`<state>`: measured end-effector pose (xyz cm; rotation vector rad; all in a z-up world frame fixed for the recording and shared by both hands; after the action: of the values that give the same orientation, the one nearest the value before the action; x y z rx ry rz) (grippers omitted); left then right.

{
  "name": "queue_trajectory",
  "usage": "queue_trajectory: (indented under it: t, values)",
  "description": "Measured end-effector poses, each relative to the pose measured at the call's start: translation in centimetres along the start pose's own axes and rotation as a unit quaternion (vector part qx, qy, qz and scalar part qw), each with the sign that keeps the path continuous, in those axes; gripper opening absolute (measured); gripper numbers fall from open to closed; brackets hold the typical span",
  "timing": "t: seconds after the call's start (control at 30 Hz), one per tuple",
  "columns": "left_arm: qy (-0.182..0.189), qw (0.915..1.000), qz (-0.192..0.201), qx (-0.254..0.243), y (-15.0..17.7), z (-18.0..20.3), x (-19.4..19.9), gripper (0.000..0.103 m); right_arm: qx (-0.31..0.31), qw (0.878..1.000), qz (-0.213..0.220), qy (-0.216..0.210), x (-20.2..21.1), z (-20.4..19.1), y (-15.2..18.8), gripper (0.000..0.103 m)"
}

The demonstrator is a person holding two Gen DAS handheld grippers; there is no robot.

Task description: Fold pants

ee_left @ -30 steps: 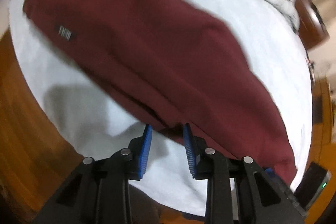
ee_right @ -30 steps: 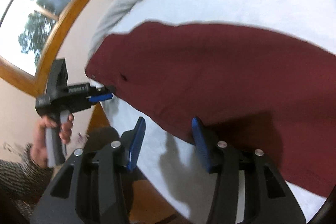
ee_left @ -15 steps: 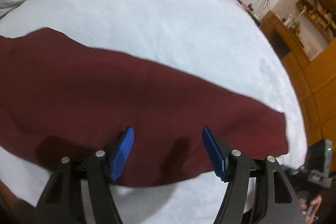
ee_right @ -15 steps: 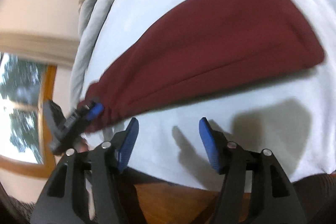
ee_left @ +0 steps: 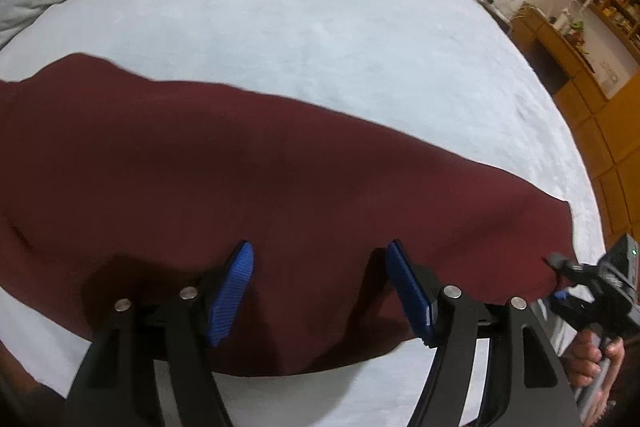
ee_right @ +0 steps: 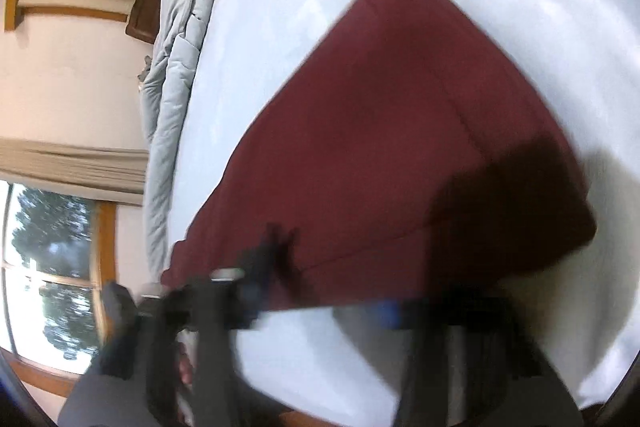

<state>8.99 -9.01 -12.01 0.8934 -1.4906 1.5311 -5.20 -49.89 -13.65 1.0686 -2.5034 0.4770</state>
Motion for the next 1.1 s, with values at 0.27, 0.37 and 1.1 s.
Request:
queue_trajectory:
  t: [0.27, 0.37, 1.1]
  values:
    - [0.026, 0.9996, 0.007, 0.011, -1.6, 2.1, 0.0, 0.073, 0.080, 0.993, 0.056, -0.069, 4.6, -5.3, -2.6, 0.014]
    - [0.044, 0.9978, 0.046, 0.016, -2.0, 2.6, 2.1, 0.074, 0.135, 0.985, 0.079, -0.075, 7.1, -8.3, -3.2, 0.014]
    - [-0.005, 0.9983, 0.026, -0.051, 0.6, 5.8, -1.4, 0.084, -0.015, 0.997, 0.069, 0.034, 8.6, 4.5, -4.7, 0.039]
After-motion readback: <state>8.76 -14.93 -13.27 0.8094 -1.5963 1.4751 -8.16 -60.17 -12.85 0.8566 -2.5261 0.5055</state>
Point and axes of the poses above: each gripper's, at about its wrist camera, not at the fingertips, and x roughly against the way its jaws point, z to its right, y to its underside, the point moved 1 cm from there along -x, roughly the way its jaws point, and after that the axes turned 15 degrees about -y, right-handed, at the moved point
